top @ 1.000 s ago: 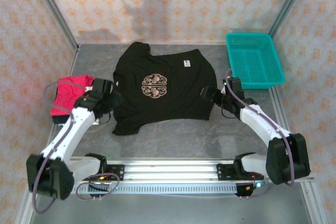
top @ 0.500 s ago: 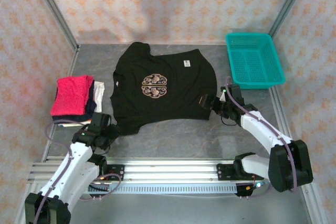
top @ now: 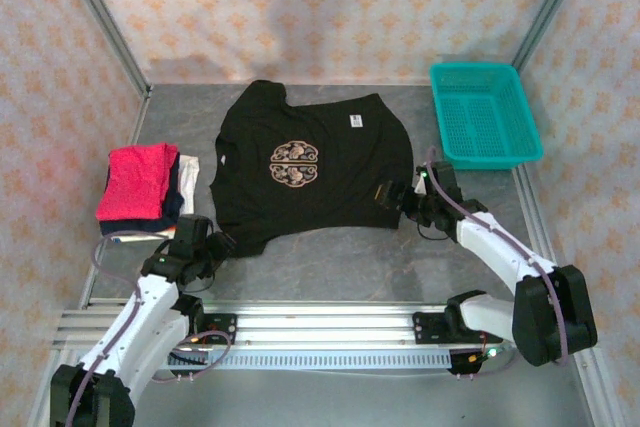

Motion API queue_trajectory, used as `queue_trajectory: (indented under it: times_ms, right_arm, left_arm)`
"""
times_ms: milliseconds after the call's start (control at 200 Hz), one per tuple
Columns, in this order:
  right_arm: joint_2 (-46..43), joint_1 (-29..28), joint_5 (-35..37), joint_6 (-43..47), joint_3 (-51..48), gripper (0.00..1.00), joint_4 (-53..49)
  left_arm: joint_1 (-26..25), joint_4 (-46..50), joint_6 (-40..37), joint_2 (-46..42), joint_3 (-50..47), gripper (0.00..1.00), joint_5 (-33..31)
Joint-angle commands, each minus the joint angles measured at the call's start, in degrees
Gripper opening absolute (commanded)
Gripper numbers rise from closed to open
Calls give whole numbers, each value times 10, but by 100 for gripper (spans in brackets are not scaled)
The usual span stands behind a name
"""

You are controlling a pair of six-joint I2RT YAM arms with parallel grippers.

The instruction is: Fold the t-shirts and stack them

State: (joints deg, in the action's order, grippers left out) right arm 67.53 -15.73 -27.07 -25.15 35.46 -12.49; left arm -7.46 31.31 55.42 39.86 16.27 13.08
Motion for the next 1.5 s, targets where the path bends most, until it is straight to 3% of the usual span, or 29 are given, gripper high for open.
queue_trajectory:
  times_ms: [0,285,560,806,961,1106,1281,1491]
  right_arm:
    - [15,-6,-5,-11,-3,92,19]
    - [18,-12,-8,-15,-6,91,17]
    - [5,-14,8,-34,-16,89,11]
    - [6,-13,0,-41,-13,89,10]
    - [21,-14,49,-81,3,85,-47]
    - [60,-14,54,-111,16,71,-77]
    - [88,-16,30,-110,26,47,-71]
    - [115,-22,19,-114,30,44,-88]
  left_arm:
    - [1,-33,-12,16,-9,47,-8]
    - [3,-54,-17,22,-31,32,-19]
    - [3,-60,-26,9,-29,0,-16]
    - [3,-27,-31,-8,-2,0,-10]
    - [3,9,-27,-21,18,0,-8]
    - [3,35,-21,-22,20,0,-2]
    - [3,38,-21,-15,20,0,0]
    - [3,37,-27,-3,29,0,-1]
